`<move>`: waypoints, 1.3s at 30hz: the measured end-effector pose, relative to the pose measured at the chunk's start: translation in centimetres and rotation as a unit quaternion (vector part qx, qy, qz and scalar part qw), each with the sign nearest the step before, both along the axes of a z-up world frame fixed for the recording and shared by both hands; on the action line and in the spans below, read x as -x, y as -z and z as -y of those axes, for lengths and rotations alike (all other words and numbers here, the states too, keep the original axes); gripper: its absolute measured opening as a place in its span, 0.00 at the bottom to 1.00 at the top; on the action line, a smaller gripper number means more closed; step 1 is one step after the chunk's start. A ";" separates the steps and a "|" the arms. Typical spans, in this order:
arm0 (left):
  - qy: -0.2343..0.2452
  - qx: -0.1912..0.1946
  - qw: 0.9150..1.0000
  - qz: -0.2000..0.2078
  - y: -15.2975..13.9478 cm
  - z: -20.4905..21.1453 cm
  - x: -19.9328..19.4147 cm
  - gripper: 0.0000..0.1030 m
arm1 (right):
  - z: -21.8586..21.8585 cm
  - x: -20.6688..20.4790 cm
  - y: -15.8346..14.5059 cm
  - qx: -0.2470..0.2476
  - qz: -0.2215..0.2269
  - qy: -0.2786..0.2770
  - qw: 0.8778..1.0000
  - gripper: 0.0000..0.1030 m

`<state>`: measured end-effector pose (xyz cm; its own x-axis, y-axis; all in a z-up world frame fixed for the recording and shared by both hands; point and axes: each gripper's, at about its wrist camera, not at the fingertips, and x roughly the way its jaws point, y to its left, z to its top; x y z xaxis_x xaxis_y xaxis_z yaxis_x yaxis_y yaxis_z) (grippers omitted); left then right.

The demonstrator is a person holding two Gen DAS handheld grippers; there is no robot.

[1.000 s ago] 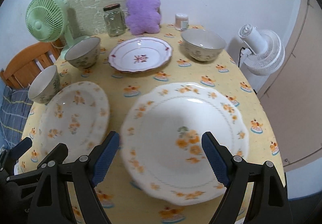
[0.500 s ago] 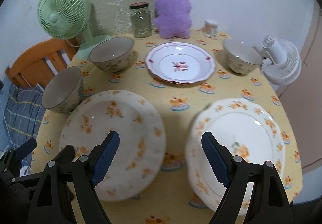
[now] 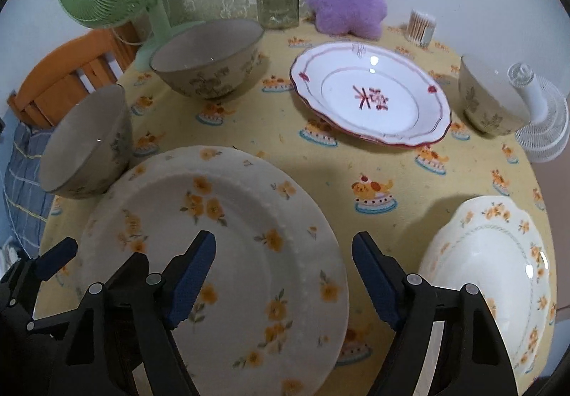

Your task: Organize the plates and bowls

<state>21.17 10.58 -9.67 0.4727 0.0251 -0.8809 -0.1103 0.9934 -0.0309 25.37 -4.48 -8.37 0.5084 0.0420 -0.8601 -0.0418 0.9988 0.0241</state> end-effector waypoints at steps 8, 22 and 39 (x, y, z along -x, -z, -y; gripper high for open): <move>0.009 0.006 1.000 -0.014 0.9 0.6 -0.4 0.76 | 0.2 -1.1 1.3 -0.006 -0.021 -0.006 1.000 0.70; 0.011 0.013 0.999 -0.051 0.5 0.4 3.0 0.75 | -0.3 2.2 1.3 -0.005 -0.057 -0.013 0.998 0.65; 0.020 0.029 0.997 -0.073 0.4 0.0 6.4 0.70 | 0.0 7.0 2.3 -0.017 -0.109 -0.011 0.994 0.65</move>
